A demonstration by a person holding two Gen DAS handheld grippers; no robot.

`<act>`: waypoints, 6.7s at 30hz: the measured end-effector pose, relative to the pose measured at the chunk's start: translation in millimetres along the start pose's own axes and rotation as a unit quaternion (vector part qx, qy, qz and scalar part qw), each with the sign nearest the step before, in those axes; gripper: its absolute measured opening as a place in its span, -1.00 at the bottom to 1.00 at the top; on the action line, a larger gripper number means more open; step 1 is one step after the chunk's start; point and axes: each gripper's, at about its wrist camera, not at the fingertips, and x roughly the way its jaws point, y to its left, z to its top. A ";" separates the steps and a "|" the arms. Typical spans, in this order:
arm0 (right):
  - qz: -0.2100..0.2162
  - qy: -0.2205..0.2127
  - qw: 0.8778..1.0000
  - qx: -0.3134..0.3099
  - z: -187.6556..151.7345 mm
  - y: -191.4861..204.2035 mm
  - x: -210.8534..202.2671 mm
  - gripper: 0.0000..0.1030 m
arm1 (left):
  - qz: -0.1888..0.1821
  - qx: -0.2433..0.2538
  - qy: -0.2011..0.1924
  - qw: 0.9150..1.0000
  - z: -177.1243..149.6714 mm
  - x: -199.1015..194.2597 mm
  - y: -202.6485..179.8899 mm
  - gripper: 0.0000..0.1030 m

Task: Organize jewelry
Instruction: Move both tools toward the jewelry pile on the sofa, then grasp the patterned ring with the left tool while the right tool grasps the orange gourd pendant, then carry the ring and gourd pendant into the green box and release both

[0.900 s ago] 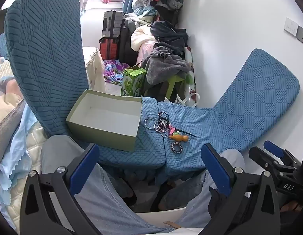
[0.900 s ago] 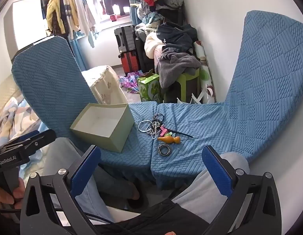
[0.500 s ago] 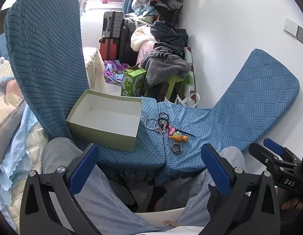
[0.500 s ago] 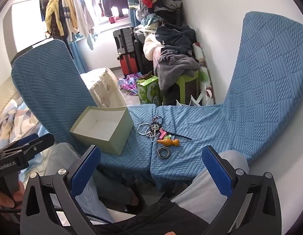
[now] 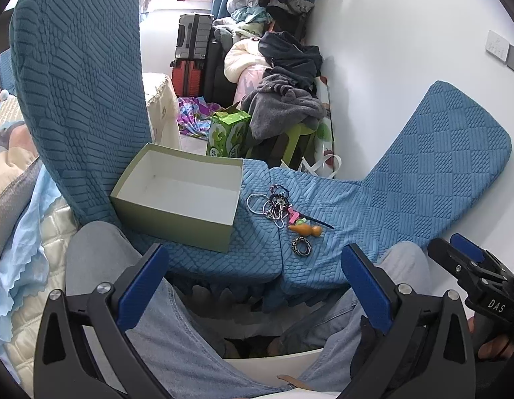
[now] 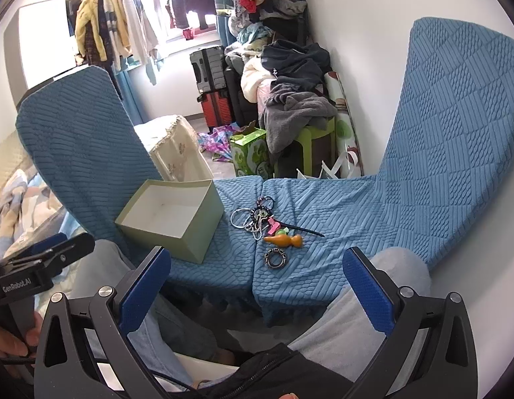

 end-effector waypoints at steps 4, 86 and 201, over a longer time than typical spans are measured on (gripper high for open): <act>0.005 0.004 1.000 -0.002 -1.9 4.5 5.4 1.00 | 0.011 -0.006 0.002 1.000 1.4 3.6 1.3 0.99; 0.094 0.128 0.987 -0.039 -14.3 -94.9 281.2 -0.31 | -0.114 0.012 0.138 0.984 -16.3 251.7 -52.3 0.14; 0.103 0.189 0.976 -0.014 72.6 122.0 353.7 -0.46 | -0.032 -0.008 0.235 0.972 100.3 283.6 161.0 -0.86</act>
